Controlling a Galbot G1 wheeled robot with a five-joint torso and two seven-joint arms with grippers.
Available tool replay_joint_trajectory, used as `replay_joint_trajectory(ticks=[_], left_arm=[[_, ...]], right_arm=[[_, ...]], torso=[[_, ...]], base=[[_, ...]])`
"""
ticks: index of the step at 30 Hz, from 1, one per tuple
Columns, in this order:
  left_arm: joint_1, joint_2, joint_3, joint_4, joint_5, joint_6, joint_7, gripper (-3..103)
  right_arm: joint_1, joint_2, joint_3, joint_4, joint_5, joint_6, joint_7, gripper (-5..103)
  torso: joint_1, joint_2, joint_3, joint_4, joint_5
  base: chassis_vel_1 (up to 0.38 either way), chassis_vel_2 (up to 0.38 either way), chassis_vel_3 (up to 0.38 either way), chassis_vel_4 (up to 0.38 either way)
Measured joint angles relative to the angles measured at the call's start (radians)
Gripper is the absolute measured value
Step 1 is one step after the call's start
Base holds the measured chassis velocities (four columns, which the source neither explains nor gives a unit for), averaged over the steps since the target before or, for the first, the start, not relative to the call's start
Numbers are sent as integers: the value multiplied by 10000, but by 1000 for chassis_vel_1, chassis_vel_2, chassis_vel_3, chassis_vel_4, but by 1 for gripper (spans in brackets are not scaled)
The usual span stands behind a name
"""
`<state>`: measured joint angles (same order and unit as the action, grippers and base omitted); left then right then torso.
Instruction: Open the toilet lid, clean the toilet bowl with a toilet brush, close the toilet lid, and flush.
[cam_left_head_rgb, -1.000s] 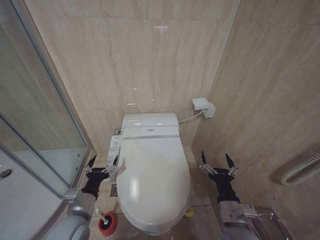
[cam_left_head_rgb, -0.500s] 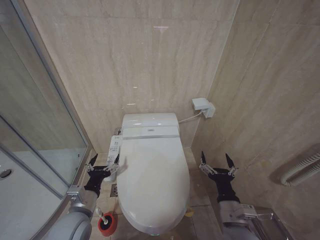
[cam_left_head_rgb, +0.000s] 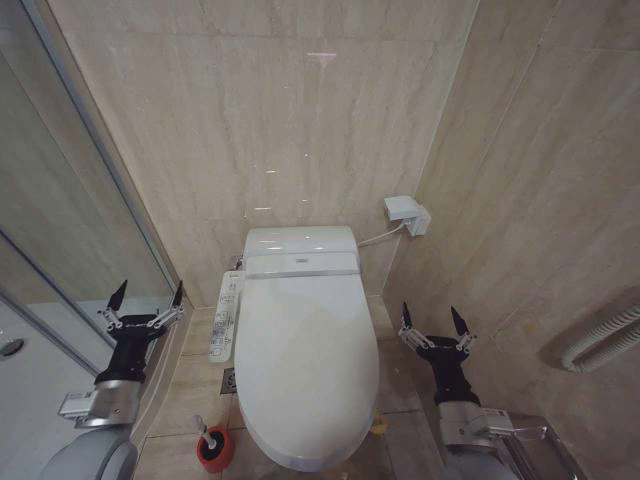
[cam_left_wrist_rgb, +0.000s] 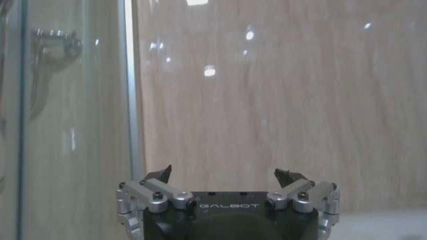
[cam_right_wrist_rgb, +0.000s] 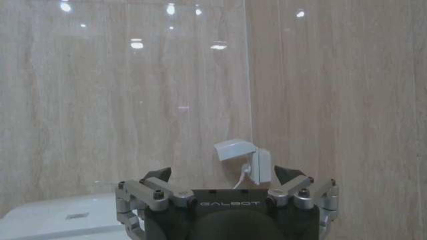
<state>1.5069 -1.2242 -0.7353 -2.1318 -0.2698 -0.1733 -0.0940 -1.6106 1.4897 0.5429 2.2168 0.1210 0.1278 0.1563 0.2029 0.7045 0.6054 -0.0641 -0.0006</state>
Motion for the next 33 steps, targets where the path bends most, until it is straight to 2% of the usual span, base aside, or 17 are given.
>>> replay_joint_trajectory(ticks=[2, 8, 20, 33], left_arm=[[46, -48, 8, 521, 46, -341, 1, 100], [12, -111, 91, 1334, 76, -728, -30, 100], [-6, -126, 226, 946, -14, -541, -49, 100], [43, -396, 736, 1161, 464, -819, -9, 100]], right_arm=[[0, 0, 0, 0, 0, 0, 0, 100], [0, 0, 0, 0, 0, 0, 0, 100], [1, 0, 0, 0, 0, 0, 0, 100], [-2, 0, 0, 0, -1, 0, 0, 100]], torso=[[0, 0, 0, 1, 8], [0, 0, 0, 0, 5], [0, 0, 0, 1, 8], [-3, 1, 0, 1, 8]], base=[[0, 0, 0, 0], [0, 0, 0, 0], [0, 0, 0, 0], [-51, 48, 55, -58]])
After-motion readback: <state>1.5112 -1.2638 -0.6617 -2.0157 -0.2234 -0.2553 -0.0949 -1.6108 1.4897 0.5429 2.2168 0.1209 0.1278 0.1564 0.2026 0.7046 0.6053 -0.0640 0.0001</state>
